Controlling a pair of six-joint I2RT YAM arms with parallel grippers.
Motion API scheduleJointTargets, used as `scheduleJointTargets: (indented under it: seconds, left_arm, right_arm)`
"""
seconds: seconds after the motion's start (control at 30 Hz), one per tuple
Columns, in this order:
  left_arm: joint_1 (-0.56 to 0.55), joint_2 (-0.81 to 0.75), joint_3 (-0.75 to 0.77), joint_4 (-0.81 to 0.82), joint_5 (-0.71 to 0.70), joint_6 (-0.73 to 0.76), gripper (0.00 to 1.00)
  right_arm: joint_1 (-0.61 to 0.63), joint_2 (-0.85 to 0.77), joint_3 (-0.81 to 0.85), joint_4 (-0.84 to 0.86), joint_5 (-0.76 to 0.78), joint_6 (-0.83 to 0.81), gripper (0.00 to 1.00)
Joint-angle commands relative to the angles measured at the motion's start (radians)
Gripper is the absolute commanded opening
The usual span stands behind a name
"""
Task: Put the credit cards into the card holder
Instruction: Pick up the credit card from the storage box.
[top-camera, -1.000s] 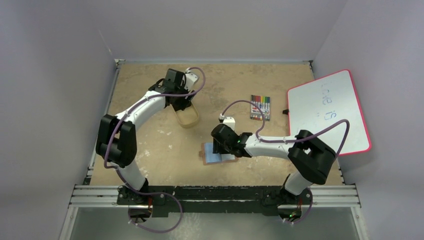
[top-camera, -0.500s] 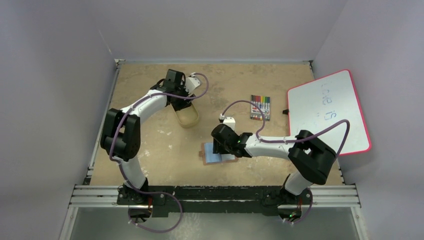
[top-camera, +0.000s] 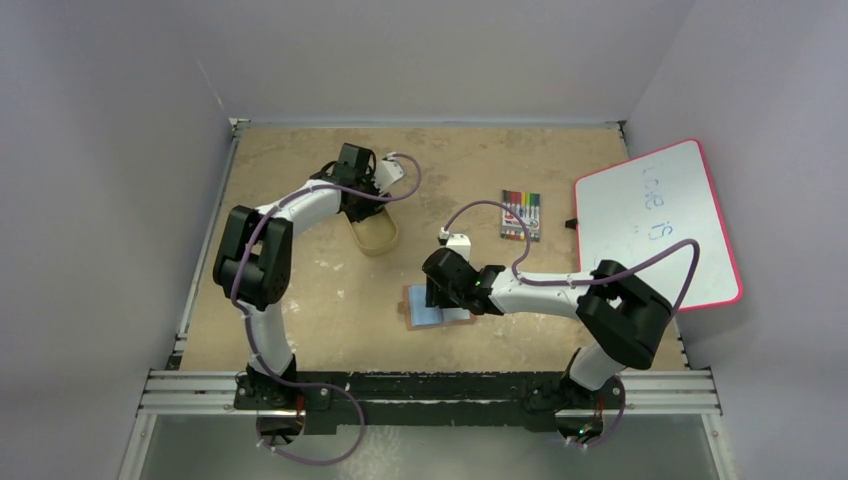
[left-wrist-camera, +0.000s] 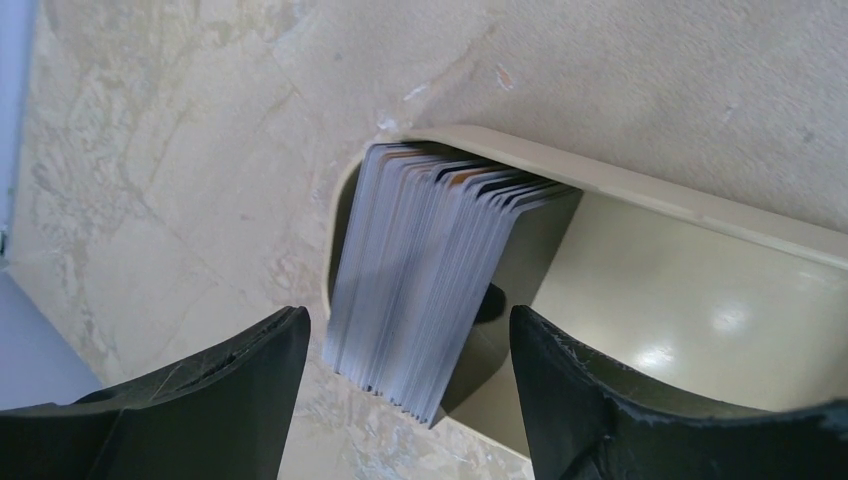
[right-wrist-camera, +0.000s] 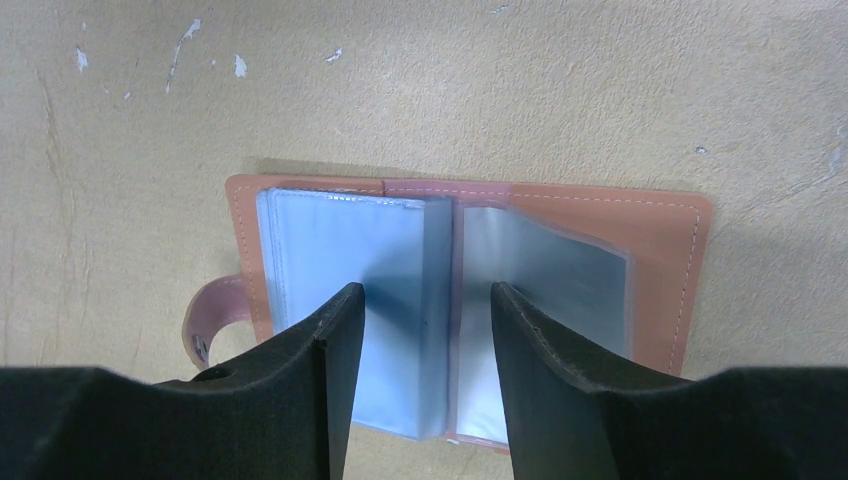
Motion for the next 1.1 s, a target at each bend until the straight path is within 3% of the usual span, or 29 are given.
scheduleJointTargets:
  seconds: [0.0,0.67,1.07]
  left_arm:
    - [0.004,-0.008,0.047,0.078,-0.035,0.03,0.71]
    - [0.001,-0.042,0.044,0.079,-0.031,0.013,0.55]
    - [-0.008,-0.05,0.048,0.06,-0.025,-0.006,0.34]
  right_arm:
    - [0.006,-0.012,-0.022,-0.079,-0.014,0.017,0.53]
    - [0.006,0.004,0.004,-0.078,-0.009,0.0,0.53]
    - [0.006,-0.007,-0.002,-0.071,-0.006,0.002,0.52]
